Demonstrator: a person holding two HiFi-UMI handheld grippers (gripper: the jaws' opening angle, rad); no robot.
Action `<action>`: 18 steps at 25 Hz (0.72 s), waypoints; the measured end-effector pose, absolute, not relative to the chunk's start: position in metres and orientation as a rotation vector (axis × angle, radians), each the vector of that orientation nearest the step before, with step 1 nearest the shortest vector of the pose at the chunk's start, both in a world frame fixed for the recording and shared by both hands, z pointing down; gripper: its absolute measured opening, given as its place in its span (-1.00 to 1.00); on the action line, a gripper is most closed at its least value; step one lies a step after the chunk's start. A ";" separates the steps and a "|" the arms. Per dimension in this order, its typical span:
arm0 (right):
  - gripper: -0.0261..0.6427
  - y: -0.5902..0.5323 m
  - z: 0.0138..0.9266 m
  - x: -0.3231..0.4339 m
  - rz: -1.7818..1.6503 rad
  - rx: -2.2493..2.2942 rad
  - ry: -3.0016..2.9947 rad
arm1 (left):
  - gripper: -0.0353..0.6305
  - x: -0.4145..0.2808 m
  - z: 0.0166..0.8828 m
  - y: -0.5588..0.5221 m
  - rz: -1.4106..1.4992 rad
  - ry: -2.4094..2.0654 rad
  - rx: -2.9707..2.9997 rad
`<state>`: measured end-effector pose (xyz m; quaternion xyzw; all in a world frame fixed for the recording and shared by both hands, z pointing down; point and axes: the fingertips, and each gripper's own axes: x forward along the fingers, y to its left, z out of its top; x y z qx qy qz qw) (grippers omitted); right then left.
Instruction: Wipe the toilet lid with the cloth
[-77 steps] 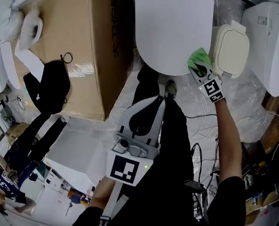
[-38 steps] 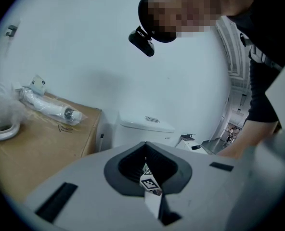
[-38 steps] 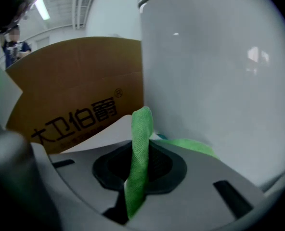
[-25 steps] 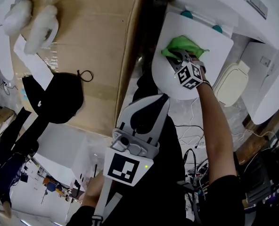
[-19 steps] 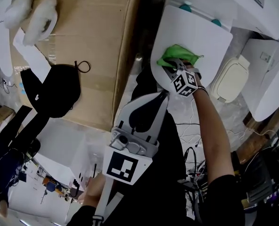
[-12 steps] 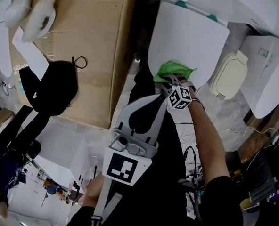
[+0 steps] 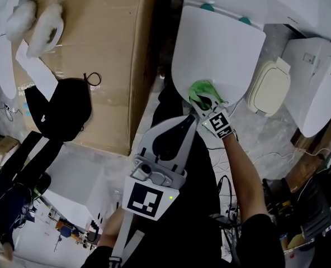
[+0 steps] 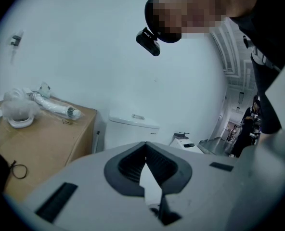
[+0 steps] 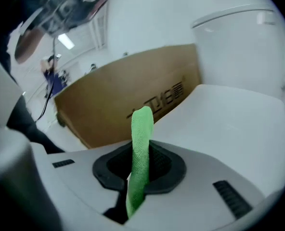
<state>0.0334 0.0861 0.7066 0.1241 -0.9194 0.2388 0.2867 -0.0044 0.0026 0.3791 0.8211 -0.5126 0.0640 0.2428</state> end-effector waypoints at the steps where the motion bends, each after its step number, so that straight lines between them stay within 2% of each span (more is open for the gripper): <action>1: -0.77 0.064 0.691 0.042 0.739 0.477 -2.496 | -0.88 -0.003 0.380 0.001 0.175 -1.395 2.244; 5: -0.77 -0.027 0.640 0.098 1.100 1.062 -2.572 | -0.88 0.003 0.381 -0.011 0.175 -1.369 2.246; 8: -0.77 -0.089 0.612 0.155 1.216 1.485 -2.560 | -0.88 0.008 0.380 -0.023 0.179 -1.344 2.259; 13: -0.77 -0.169 0.588 0.240 1.039 1.983 -2.449 | -0.88 0.013 0.379 -0.045 0.179 -1.301 2.280; 18: -0.77 -0.222 0.632 0.260 0.846 1.971 -2.236 | -0.88 0.016 0.384 -0.069 0.197 -1.256 2.310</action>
